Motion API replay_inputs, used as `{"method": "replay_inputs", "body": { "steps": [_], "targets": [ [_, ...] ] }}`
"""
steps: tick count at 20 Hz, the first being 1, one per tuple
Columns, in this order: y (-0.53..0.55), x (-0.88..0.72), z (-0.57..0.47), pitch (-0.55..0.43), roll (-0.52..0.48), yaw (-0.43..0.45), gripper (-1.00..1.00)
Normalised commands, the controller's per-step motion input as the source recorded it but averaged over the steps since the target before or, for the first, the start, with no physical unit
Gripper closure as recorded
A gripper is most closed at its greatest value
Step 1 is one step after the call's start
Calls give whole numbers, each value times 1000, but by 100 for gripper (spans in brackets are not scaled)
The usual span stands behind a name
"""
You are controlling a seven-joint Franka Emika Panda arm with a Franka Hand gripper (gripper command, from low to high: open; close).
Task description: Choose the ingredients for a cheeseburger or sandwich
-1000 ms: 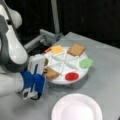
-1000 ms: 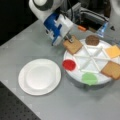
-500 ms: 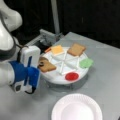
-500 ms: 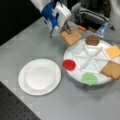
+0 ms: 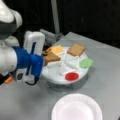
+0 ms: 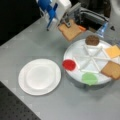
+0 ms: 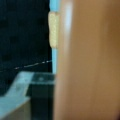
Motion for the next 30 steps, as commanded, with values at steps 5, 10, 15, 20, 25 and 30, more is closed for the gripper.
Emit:
{"method": "replay_inputs", "body": {
  "steps": [5,10,15,20,25,30],
  "targets": [
    [-356,693,13,234,-184,352,100],
    [-507,503,-43,290,-124,187,100],
    [-473,513,-154,230,-59,128,100],
    [-257,507,-181,156,-9,141,100],
    [-160,446,-96,78,54,164,100],
    [-163,446,-92,36,95,183,100]
  ]
}}
